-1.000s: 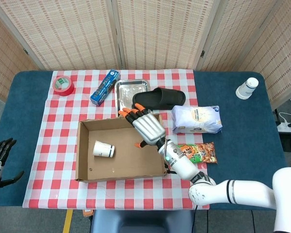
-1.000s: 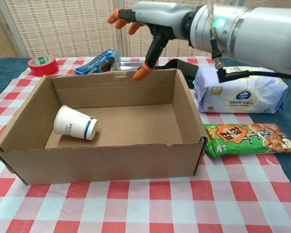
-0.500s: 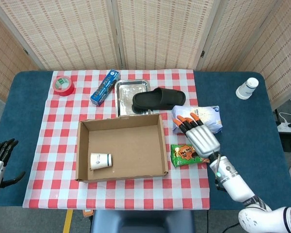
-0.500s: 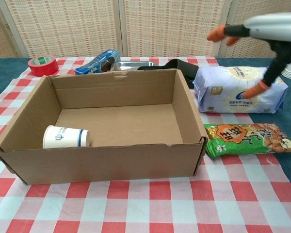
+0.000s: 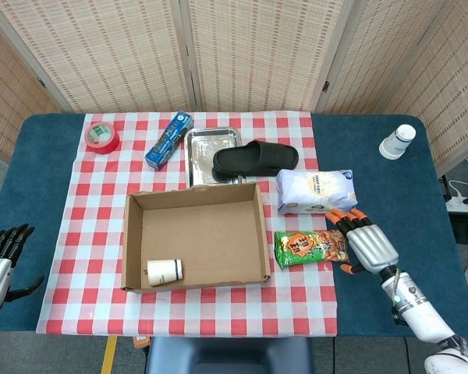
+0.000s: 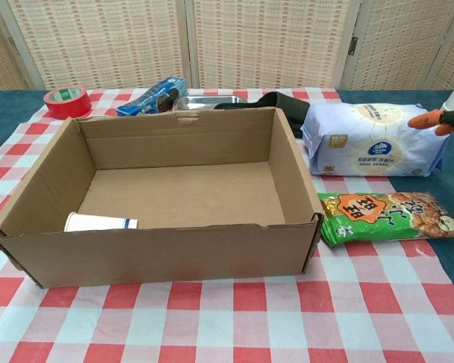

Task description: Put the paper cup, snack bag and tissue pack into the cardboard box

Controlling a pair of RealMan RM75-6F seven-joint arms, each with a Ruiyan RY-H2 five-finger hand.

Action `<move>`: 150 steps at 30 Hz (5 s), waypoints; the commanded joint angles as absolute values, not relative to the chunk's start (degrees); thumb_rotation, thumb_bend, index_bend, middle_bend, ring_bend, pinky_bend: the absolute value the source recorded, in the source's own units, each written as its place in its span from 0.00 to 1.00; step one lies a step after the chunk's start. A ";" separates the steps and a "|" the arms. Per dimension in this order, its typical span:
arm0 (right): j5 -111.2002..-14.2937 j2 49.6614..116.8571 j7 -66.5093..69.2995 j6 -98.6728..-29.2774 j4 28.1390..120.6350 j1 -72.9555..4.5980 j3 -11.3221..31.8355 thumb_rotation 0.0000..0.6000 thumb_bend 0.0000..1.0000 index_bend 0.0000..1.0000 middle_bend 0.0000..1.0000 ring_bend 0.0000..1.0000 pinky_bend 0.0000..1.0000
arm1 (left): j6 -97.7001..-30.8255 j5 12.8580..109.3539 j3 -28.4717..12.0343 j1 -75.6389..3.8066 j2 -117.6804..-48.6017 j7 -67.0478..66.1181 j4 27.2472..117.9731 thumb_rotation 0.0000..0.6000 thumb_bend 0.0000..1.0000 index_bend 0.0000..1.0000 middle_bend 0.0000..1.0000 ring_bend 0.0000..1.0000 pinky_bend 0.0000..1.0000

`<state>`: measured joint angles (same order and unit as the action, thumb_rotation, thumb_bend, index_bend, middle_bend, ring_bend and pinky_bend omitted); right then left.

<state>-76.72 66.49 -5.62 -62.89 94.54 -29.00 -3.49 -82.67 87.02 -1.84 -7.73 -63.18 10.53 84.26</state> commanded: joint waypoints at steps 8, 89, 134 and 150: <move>-75.81 72.47 -3.26 -57.13 87.20 -29.45 -2.07 1.00 0.00 0.05 0.01 0.00 0.13 | -83.01 86.88 -2.00 -7.55 -62.82 12.04 83.85 1.00 0.22 0.00 0.00 0.00 0.00; -73.67 83.48 -5.16 -53.67 76.22 -32.35 4.26 1.00 0.26 0.87 0.51 0.57 0.80 | -81.93 85.81 -2.49 -7.77 -62.63 14.61 82.60 1.00 0.22 0.00 0.00 0.00 0.00; -54.84 85.25 -22.26 -42.77 95.37 -58.53 17.23 1.00 0.00 0.00 0.00 0.00 0.00 | -82.40 85.99 -2.47 -7.59 -62.39 14.95 82.63 1.00 0.22 0.00 0.00 0.00 0.00; -53.67 79.68 -25.88 -52.32 101.59 -57.49 16.11 1.00 0.00 0.00 0.00 0.00 0.00 | -82.78 86.35 -2.38 -7.45 -62.29 15.32 82.62 1.00 0.22 0.00 0.00 0.00 0.00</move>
<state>-53.39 80.85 -25.07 -51.27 100.59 -58.01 16.42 -82.78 86.35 -2.38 -7.45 -62.28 15.32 82.62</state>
